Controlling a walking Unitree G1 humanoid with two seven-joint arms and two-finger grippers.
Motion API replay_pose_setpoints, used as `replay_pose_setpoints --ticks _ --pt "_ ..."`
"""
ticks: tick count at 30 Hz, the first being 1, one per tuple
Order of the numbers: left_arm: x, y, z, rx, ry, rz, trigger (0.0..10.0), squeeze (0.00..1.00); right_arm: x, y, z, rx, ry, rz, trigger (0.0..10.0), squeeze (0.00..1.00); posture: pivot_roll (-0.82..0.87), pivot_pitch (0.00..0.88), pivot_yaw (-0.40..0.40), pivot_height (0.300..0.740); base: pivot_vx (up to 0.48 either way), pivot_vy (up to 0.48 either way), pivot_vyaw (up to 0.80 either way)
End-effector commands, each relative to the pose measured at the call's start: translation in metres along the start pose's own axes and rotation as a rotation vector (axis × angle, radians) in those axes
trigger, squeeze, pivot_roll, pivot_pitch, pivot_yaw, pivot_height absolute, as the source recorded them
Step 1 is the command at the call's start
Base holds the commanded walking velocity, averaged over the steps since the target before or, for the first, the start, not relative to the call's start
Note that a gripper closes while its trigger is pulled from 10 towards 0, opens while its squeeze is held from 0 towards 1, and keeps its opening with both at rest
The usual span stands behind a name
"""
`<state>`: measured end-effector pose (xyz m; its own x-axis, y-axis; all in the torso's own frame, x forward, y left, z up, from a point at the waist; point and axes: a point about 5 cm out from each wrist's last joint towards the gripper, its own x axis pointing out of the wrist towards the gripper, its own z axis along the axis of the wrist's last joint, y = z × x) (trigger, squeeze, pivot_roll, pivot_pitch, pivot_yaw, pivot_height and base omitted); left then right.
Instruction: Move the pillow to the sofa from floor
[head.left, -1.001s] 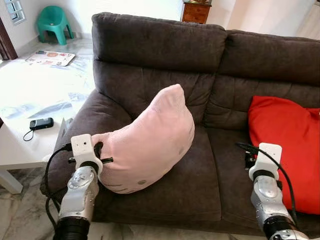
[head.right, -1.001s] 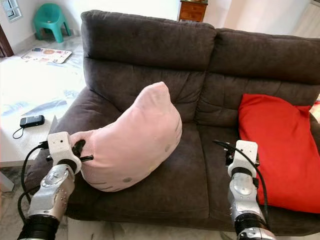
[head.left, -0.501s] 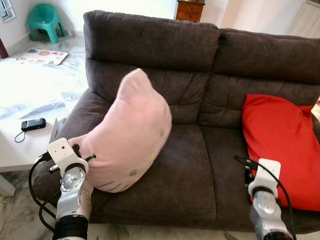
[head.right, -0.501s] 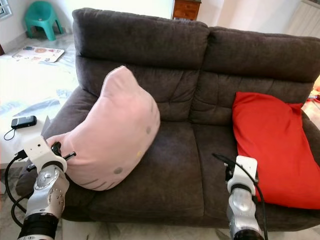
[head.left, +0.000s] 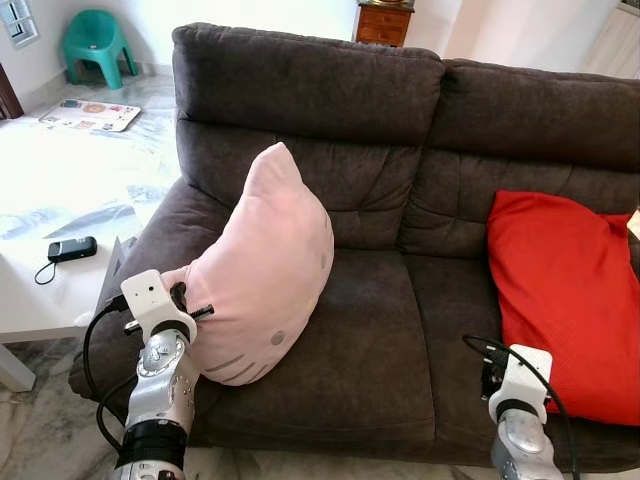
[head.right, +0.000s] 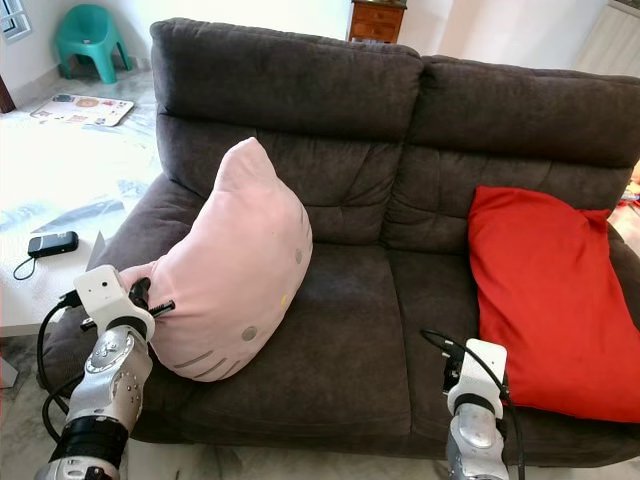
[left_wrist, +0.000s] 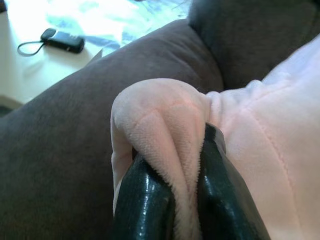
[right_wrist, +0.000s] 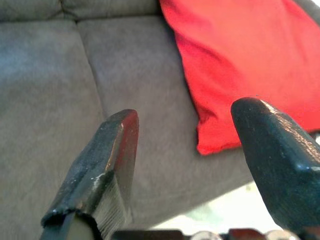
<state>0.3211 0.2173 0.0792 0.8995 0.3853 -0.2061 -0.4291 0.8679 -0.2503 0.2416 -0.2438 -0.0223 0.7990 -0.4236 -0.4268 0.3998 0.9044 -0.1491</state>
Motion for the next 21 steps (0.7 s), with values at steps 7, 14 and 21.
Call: replay_pose_setpoints --ticks 7,14,21 --pt "0.010 0.009 0.008 0.003 -0.019 0.060 10.0 0.00 -0.002 0.000 -0.002 0.018 -0.011 -0.002 10.0 0.00 0.08 0.000 -0.095 0.740 0.000 0.000 0.00" --pt "0.002 -0.014 -0.004 0.320 -0.066 -0.169 10.0 0.00 -0.001 0.000 0.001 0.029 -0.026 0.003 10.0 0.00 0.09 0.000 -0.097 0.740 0.000 0.000 0.00" --pt "-0.012 -0.028 -0.023 0.533 -0.068 -0.375 10.0 0.00 -0.001 0.004 0.003 0.035 -0.031 0.017 10.0 0.00 0.09 0.000 -0.104 0.740 0.000 0.000 0.00"
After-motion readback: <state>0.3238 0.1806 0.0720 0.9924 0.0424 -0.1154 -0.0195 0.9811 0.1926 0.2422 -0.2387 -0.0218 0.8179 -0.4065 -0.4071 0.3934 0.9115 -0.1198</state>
